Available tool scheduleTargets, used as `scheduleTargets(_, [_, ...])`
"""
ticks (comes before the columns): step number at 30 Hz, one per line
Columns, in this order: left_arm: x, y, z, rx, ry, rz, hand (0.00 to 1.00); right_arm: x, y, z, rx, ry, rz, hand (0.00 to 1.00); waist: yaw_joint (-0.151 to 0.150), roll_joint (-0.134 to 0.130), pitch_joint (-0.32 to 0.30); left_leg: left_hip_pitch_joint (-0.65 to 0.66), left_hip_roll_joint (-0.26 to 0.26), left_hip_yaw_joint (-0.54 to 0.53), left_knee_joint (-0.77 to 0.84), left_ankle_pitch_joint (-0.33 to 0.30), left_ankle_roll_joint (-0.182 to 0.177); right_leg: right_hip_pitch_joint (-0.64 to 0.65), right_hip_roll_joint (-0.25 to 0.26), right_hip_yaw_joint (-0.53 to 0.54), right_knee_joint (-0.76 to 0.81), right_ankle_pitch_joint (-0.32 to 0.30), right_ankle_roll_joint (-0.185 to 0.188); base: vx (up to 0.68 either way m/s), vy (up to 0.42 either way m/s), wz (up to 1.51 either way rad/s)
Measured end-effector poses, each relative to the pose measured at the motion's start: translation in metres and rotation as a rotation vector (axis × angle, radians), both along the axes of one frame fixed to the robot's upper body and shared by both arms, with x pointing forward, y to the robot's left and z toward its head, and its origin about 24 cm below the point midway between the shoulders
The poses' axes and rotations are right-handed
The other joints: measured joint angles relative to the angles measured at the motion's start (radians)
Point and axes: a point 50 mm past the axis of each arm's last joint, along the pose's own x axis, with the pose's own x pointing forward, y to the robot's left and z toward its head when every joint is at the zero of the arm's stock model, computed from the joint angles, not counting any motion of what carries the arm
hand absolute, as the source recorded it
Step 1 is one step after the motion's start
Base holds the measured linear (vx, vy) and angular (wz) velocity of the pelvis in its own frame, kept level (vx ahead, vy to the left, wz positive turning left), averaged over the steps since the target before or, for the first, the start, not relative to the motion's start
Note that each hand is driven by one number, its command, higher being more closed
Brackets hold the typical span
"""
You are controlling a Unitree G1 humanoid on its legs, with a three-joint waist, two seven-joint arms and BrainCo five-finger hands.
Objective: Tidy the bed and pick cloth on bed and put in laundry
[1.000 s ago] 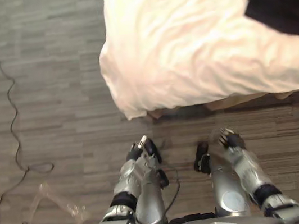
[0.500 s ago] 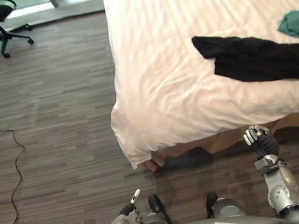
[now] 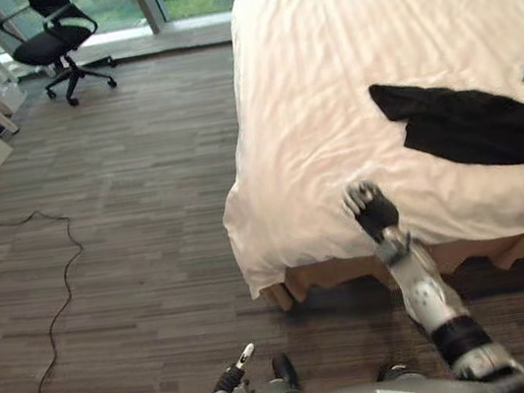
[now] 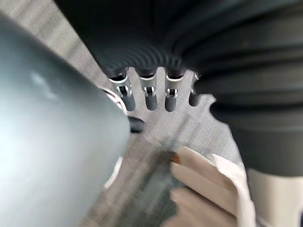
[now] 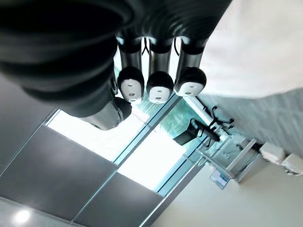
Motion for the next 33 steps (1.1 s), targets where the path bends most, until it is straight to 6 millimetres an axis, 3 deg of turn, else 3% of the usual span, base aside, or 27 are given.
scheduleTargets(1, [0.009, -0.002, 0.003, -0.009, -0.025, 0.001, 0.0, 0.009, 0.0, 0.017, 0.003, -0.041, -0.012, 1.0, 0.002, 0.006, 0.024, -0.022, 0.002, -0.007, 0.001, 0.005, -0.002, -0.025, 0.0, 0.0, 0.008, 0.003, -0.003, -0.1, 0.009, 0.07])
scheduleTargets(3, [0.041, -0.01, 0.015, -0.043, -0.12, 0.015, 0.0, 0.036, 0.001, 0.082, 0.02, -0.171, -0.05, 1.0, 0.022, 0.034, 0.117, -0.108, 0.007, -0.025, 0.005, 0.042, 0.006, -0.123, -0.001, 0.0, 0.059, 0.018, -0.014, -0.07, 0.008, 0.07])
scheduleTargets(5, [0.066, -0.014, 0.027, -0.05, -0.196, 0.01, 0.0, 0.046, -0.004, 0.106, 0.064, -0.196, -0.084, 1.0, 0.036, 0.037, 0.169, -0.151, 0.008, -0.032, 0.005, 0.071, 0.025, -0.174, -0.005, -0.003, 0.089, 0.015, -0.02, -0.02, -0.01, 0.12])
scheduleTargets(8, [0.087, -0.024, 0.039, -0.044, -0.268, -0.037, 0.0, 0.053, -0.019, 0.106, 0.127, -0.151, -0.15, 1.0, 0.056, 0.042, 0.178, -0.218, -0.008, -0.047, 0.006, 0.086, 0.033, -0.255, -0.022, -0.01, 0.136, 0.001, -0.031, 0.05, -0.006, 0.14])
scheduleTargets(11, [0.102, -0.041, 0.046, -0.077, -0.302, -0.05, 0.0, 0.055, -0.03, 0.101, 0.149, -0.118, -0.209, 1.0, 0.055, 0.063, 0.195, -0.26, -0.025, -0.045, 0.006, 0.092, 0.04, -0.335, -0.056, 0.015, 0.21, -0.025, -0.027, 0.06, 0.003, 0.0])
scheduleTargets(13, [0.114, -0.05, 0.053, -0.102, -0.33, -0.034, 0.0, 0.051, -0.028, 0.112, 0.164, -0.187, -0.213, 1.0, 0.05, 0.064, 0.196, -0.298, -0.042, -0.039, 0.007, 0.092, 0.04, -0.417, -0.086, 0.046, 0.279, -0.052, -0.019, 0.01, 0.012, -0.11])
scheduleTargets(17, [0.127, -0.06, 0.063, -0.139, -0.367, -0.007, 0.0, 0.042, -0.027, 0.108, 0.203, -0.219, -0.225, 1.0, 0.041, 0.051, 0.204, -0.331, -0.059, -0.015, 0.023, 0.086, 0.034, -0.503, -0.126, 0.082, 0.384, -0.106, -0.015, -0.03, -0.01, -0.02])
scheduleTargets(20, [0.13, -0.061, 0.067, -0.162, -0.379, 0.033, 0.0, 0.031, -0.022, 0.093, 0.238, -0.222, -0.224, 1.0, 0.023, 0.035, 0.214, -0.335, -0.055, 0.01, 0.031, 0.071, 0.024, -0.532, -0.132, 0.104, 0.42, -0.124, -0.019, -0.03, -0.044, -0.16])
scheduleTargets(26, [0.142, -0.052, 0.08, -0.131, -0.42, 0.088, 0.0, 0.01, -0.031, 0.049, 0.214, -0.192, -0.222, 1.0, -0.024, -0.015, 0.22, -0.316, -0.034, 0.065, 0.056, 0.042, 0.029, -0.529, -0.105, 0.153, 0.402, -0.111, -0.022, 0.03, -0.046, -0.27])
scheduleTargets(28, [0.146, -0.049, 0.083, -0.109, -0.422, 0.101, 0.0, 0.001, -0.044, 0.014, 0.168, -0.095, -0.257, 1.0, -0.03, -0.026, 0.225, -0.281, -0.022, 0.088, 0.056, 0.033, 0.029, -0.489, -0.09, 0.157, 0.366, -0.095, -0.022, 0.11, -0.036, -0.41])
scheduleTargets(29, [0.146, -0.047, 0.084, -0.107, -0.426, 0.102, 0.0, -0.008, -0.059, -0.018, 0.151, 0.024, -0.312, 1.0, -0.03, -0.029, 0.225, -0.258, -0.019, 0.097, 0.054, 0.025, 0.029, -0.465, -0.081, 0.167, 0.349, -0.091, -0.02, 0.13, -0.022, -0.32])
scheduleTargets(31, [0.146, -0.042, 0.084, -0.096, -0.434, 0.103, 0.0, -0.037, -0.083, -0.08, 0.094, 0.253, -0.391, 1.0, -0.031, -0.033, 0.225, -0.221, -0.018, 0.117, 0.05, 0.009, 0.024, -0.434, -0.074, 0.182, 0.331, -0.09, -0.019, 0.15, -0.015, -0.31])
scheduleTargets(32, [0.145, -0.04, 0.083, -0.086, -0.432, 0.103, 0.0, -0.046, -0.088, -0.093, 0.068, 0.296, -0.398, 1.0, -0.032, -0.033, 0.224, -0.213, -0.016, 0.122, 0.05, 0.004, 0.022, -0.424, -0.071, 0.185, 0.321, -0.089, -0.017, 0.15, -0.008, -0.3])
scheduleTargets(33, [0.141, -0.032, 0.08, -0.053, -0.422, 0.097, 0.0, -0.065, -0.093, -0.115, 0.021, 0.378, -0.401, 1.0, -0.052, -0.037, 0.223, -0.192, -0.015, 0.125, 0.05, -0.003, 0.015, -0.4, -0.067, 0.188, 0.305, -0.087, -0.014, 0.17, -0.009, -0.22])
